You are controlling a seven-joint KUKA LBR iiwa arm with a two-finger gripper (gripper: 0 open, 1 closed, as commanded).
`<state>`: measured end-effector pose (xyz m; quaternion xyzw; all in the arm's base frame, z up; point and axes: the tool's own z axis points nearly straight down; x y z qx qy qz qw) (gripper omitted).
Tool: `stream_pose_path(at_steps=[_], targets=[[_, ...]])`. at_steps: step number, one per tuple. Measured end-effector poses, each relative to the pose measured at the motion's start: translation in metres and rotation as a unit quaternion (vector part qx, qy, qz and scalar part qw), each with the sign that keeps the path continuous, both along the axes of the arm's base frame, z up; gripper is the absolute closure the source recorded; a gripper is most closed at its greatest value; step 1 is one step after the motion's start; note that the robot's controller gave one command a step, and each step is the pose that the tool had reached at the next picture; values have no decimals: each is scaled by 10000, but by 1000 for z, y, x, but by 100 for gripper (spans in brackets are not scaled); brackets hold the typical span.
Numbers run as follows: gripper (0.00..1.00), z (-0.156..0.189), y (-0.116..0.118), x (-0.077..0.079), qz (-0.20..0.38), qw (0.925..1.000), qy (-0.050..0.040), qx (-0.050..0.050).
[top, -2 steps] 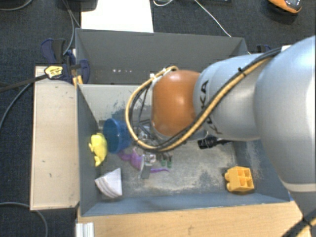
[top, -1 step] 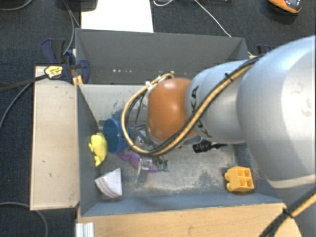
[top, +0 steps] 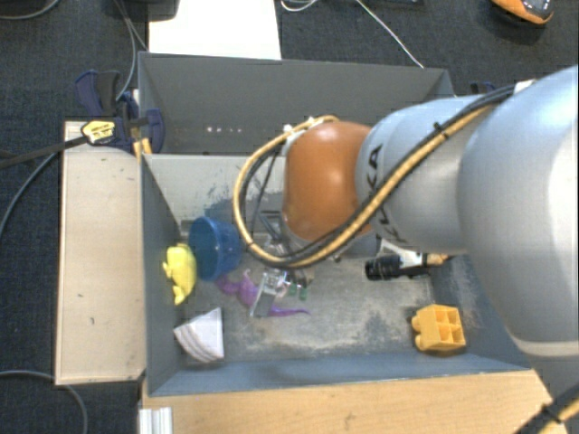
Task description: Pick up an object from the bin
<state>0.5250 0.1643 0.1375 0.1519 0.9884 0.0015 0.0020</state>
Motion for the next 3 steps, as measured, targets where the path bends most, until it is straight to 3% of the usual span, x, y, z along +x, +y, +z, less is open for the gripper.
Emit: stream_pose_path(at_steps=[1,2,3], targets=[[0,-43,-1,-7,233,9997,-21,2],[100,-67,1,-7,-314,9995,2,3],[100,-67,1,-7,-315,9995,2,3]])
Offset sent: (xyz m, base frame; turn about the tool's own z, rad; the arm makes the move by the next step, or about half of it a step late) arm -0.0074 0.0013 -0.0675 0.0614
